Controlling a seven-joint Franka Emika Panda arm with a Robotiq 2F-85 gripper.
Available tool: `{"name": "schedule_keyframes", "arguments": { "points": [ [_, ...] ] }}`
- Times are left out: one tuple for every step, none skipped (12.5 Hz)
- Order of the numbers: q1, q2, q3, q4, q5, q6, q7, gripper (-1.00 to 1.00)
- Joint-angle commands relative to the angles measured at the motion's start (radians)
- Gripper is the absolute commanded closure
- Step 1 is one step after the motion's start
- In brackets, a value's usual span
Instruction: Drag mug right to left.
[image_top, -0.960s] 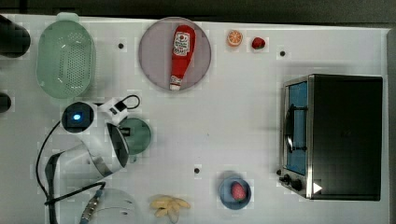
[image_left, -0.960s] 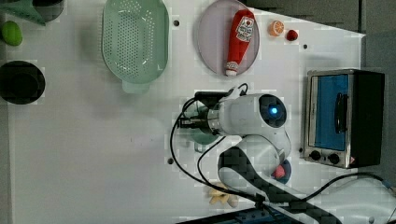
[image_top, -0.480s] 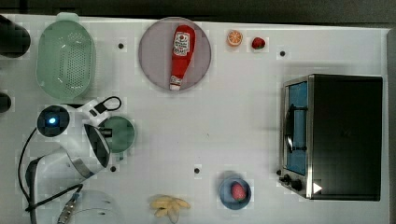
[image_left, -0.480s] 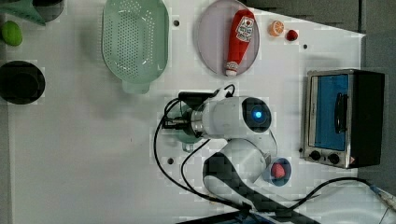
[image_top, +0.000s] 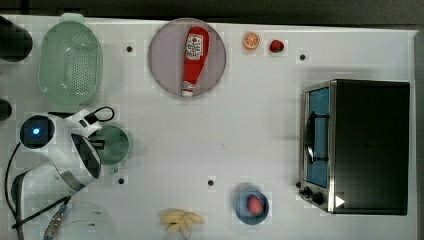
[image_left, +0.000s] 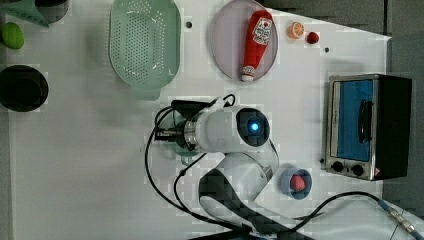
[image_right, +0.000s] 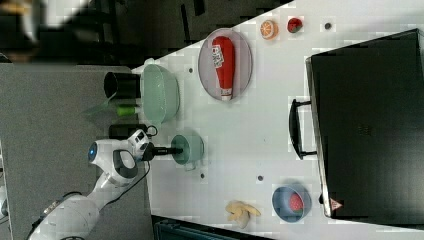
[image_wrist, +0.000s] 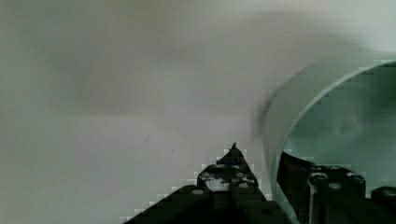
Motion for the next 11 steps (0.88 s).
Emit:
{"name": "schedule_keyframes", "arguments": {
  "points": [
    [0.012,-0.056,-0.029,0.018,-0.003,-0.022,0.093,-0.05],
    [0.011,-0.095,-0.037,0.015,-0.002,-0.072,0.093,-0.28],
    [0.005,-0.142,-0.047,0.015,0.0,-0.121,0.093,-0.52],
    [-0.002,-0.195,-0.061,0.016,0.0,-0.168,0.093,-0.74],
    [-0.013,-0.253,-0.08,0.017,0.005,-0.206,0.093,-1.0],
    [-0.025,-0.313,-0.102,0.017,0.008,-0.239,0.093,-1.0],
    [-0.038,-0.374,-0.129,0.018,0.008,-0.268,0.093,-1.0],
    [-0.053,-0.434,-0.165,0.022,0.008,-0.296,0.093,-1.0],
    [-0.068,-0.488,-0.21,0.029,0.008,-0.325,0.093,-1.0],
    [-0.081,-0.535,-0.259,0.039,0.008,-0.36,0.093,-1.0],
    [-0.094,-0.578,-0.311,0.053,0.008,-0.411,0.093,-1.0]
  ]
}}
